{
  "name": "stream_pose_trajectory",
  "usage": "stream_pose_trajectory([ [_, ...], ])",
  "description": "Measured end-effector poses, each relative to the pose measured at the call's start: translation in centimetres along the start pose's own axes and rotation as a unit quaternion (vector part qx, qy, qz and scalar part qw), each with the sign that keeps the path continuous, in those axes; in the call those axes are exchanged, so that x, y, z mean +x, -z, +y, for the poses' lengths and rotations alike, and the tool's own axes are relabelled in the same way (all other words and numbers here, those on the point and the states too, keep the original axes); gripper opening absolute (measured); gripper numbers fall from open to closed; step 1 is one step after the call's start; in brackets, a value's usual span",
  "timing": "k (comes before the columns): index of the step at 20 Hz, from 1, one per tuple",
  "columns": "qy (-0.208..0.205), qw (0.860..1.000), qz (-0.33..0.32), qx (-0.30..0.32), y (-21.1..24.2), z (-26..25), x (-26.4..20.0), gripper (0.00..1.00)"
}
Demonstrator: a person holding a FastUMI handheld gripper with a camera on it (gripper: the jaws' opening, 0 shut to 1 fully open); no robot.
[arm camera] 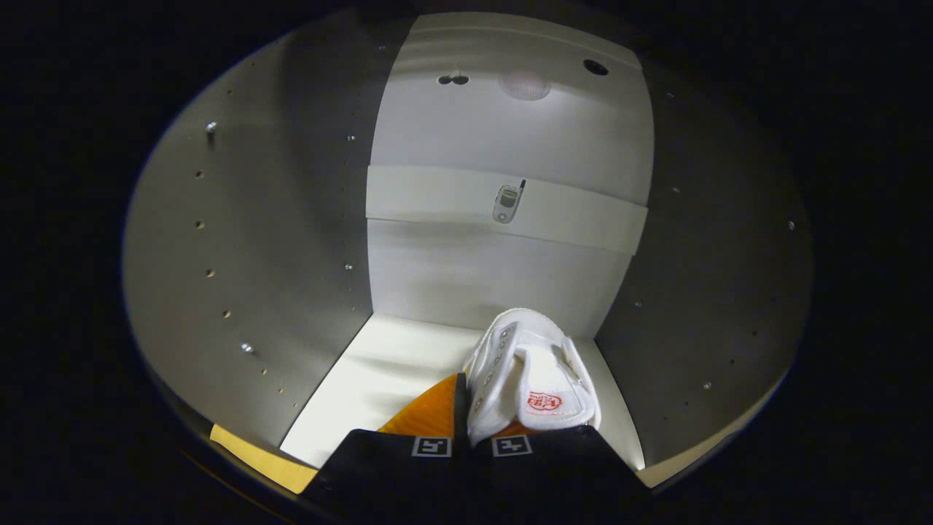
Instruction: Open the shoe cabinet door, grab the shoes and put them into the shoe cabinet, then close the shoe cabinet door.
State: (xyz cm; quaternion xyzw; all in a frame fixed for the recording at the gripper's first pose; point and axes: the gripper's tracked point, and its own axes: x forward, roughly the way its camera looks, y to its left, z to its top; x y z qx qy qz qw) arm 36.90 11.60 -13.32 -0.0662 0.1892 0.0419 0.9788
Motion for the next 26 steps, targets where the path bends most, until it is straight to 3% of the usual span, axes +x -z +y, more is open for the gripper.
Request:
stream_pose_trajectory([
  [7, 0.018, 0.999, 0.038, -0.028, 2.2, 0.5, 5.7, 0.05],
  [13, 0.018, 0.997, 0.075, -0.021, 4.2, 1.1, 6.3, 0.1],
  [15, 0.002, 0.997, 0.08, 0.004, 4.3, 1.6, 5.8, 0.21],
  [21, -0.04, 0.994, 0.079, 0.057, 3.6, 2.9, 1.8, 0.85],
  [26, -0.026, 0.996, 0.018, 0.079, 1.7, 1.1, -4.3, 0.99],
])
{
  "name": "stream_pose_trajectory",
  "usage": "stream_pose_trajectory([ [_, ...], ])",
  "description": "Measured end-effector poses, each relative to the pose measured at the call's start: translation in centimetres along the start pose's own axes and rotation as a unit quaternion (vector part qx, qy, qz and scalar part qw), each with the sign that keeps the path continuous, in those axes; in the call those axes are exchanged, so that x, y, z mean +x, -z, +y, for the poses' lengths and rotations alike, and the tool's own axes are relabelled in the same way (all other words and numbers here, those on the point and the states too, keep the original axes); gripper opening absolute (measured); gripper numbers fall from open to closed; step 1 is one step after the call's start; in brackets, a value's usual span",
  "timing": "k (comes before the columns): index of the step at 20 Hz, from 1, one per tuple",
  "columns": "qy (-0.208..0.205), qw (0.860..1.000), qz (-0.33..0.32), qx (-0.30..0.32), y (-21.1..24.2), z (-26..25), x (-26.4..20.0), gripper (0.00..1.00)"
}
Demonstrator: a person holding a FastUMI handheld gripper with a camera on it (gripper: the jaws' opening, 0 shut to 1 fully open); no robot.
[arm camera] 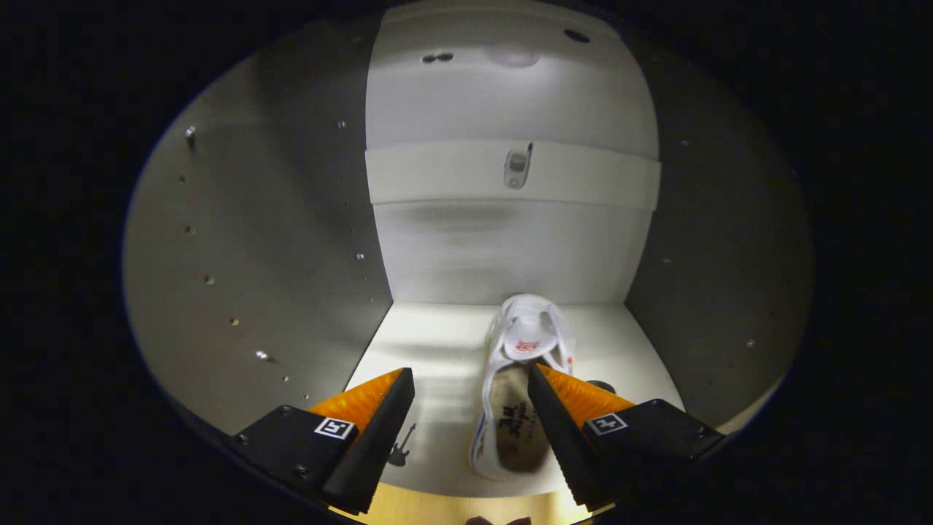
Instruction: Open the shoe cabinet door, grab the shoes and put them into the shoe cabinet, then close the shoe cabinet door.
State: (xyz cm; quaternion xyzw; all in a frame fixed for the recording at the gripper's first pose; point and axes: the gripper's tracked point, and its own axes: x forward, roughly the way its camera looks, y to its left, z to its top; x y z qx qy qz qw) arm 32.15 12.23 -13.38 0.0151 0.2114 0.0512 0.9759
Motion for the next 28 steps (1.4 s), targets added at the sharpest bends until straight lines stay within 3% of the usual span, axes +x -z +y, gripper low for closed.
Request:
stream_pose_trajectory([
  [8, 0.053, 0.99, -0.126, -0.017, -2.9, -3.8, -16.1, 0.98],
  [20, 0.04, 0.976, -0.214, -0.028, 0.3, -5.0, -39.2, 0.98],
  [28, 0.121, 0.964, -0.236, -0.017, 3.2, -13.5, -50.2, 0.98],
])
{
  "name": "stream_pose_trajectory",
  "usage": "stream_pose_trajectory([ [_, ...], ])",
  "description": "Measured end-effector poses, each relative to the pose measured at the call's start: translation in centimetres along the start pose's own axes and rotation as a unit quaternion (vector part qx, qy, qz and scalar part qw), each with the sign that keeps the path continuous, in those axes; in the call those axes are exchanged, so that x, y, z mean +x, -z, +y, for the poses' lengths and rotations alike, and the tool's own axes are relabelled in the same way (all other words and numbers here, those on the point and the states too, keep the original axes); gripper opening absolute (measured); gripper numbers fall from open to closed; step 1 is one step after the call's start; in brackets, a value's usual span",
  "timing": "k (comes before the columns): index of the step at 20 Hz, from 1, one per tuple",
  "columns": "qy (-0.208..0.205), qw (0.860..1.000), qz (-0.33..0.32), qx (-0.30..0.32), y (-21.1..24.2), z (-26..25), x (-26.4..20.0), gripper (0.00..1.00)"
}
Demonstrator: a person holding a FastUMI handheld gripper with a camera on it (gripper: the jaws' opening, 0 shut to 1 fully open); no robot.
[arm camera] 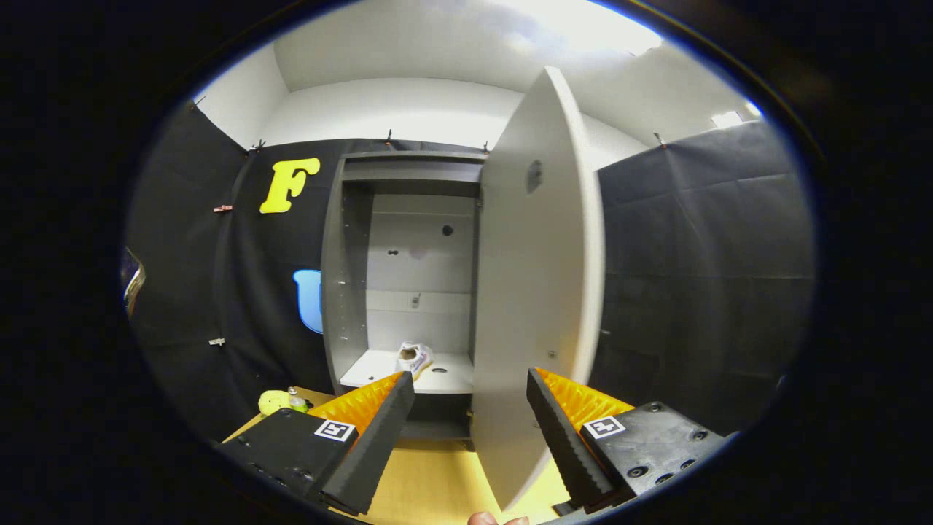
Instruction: Open the shoe cabinet door, grab the shoes and put them into the shoe cabinet, then close the shoe cabinet door.
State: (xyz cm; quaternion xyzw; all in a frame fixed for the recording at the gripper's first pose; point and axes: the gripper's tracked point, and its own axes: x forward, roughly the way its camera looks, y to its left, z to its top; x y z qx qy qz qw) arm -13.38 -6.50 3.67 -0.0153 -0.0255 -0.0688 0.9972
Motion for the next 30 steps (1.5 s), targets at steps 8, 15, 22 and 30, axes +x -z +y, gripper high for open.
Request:
stream_pose_trajectory([
  [8, 0.132, 0.99, 0.03, 0.033, 2.2, -13.5, -0.3, 0.98],
  [15, 0.108, 0.991, 0.065, 0.054, 4.9, -16.8, 7.5, 0.98],
  [22, 0.071, 0.992, 0.083, 0.058, 6.0, -15.4, 10.7, 0.98],
  [30, -0.001, 0.993, 0.098, 0.064, 5.7, -6.8, 9.3, 0.97],
])
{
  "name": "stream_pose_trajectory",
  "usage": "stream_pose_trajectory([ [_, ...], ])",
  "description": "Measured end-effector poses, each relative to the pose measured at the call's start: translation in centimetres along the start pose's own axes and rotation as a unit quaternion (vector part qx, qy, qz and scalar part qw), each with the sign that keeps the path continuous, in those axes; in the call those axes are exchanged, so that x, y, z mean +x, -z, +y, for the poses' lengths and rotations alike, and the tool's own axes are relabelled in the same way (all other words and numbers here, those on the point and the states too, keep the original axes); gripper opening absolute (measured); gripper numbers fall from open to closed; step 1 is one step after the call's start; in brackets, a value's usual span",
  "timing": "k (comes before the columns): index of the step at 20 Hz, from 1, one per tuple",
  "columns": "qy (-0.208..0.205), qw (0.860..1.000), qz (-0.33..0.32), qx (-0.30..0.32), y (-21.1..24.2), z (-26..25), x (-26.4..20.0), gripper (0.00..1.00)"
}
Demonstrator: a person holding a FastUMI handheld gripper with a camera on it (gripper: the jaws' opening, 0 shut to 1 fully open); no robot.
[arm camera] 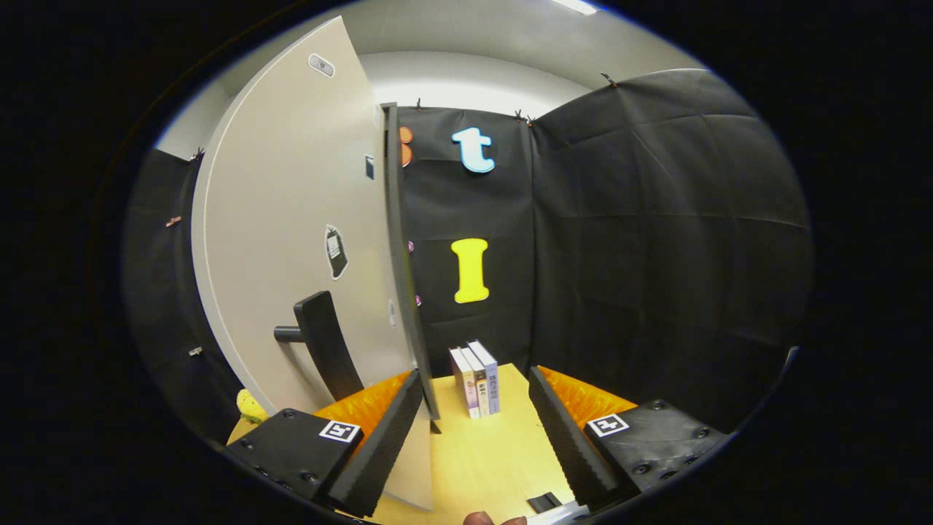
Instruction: Open the shoe cabinet door, grab the shoes and put them into the shoe cabinet, then close the shoe cabinet door.
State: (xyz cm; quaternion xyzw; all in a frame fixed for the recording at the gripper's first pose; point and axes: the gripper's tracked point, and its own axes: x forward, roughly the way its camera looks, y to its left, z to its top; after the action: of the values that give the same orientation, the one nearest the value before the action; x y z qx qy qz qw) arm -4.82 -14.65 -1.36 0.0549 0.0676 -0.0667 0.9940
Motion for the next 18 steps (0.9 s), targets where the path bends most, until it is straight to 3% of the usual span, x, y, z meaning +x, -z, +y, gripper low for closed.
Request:
stream_pose_trajectory([
  [13, -0.125, 0.992, 0.026, 0.013, 2.7, 17.8, 2.4, 0.98],
  [18, -0.123, 0.992, 0.012, -0.001, 1.9, 19.3, 2.6, 0.98],
])
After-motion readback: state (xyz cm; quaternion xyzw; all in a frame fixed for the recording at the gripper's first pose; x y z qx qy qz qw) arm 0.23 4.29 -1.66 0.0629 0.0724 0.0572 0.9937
